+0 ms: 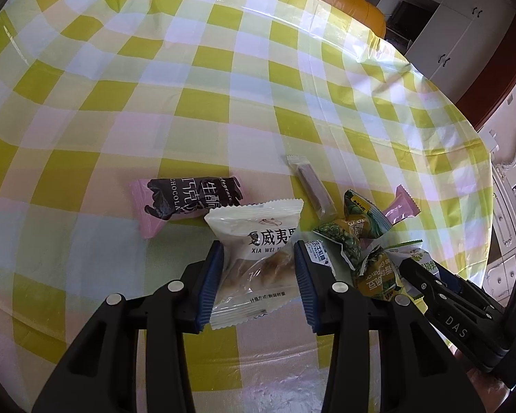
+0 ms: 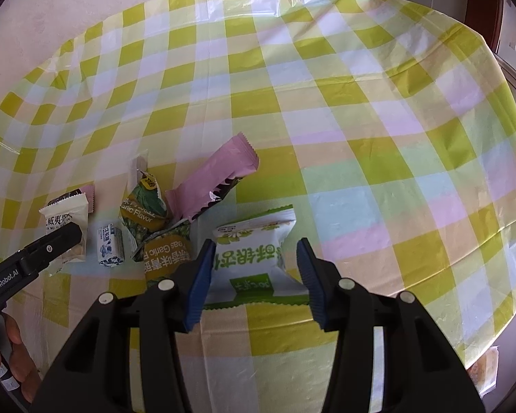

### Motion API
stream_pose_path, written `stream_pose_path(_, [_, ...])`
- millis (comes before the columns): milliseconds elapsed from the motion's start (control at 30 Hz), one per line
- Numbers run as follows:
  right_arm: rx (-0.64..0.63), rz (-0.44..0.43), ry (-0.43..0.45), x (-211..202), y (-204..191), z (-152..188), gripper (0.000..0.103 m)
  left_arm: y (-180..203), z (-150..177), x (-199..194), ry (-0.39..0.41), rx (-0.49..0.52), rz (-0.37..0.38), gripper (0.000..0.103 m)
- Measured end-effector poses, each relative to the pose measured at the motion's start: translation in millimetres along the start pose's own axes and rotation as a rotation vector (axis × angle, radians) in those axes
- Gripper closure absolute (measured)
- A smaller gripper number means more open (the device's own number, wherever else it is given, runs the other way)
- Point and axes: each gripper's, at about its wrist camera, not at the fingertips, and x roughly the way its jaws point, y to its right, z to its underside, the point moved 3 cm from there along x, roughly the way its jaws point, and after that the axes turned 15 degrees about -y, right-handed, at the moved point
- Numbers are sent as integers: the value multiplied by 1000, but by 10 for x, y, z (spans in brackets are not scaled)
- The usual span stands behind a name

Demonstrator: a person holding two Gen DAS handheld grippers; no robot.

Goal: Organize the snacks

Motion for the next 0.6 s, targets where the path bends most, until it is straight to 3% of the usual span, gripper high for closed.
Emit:
stream_pose_path(333, [-12, -4, -10, -137, 29, 169, 55, 80, 137, -165, 21, 6, 8, 63])
stream_pose_path(600, [-33, -7, -99, -140, 93, 395, 55, 153, 400, -218, -24, 26, 52, 63])
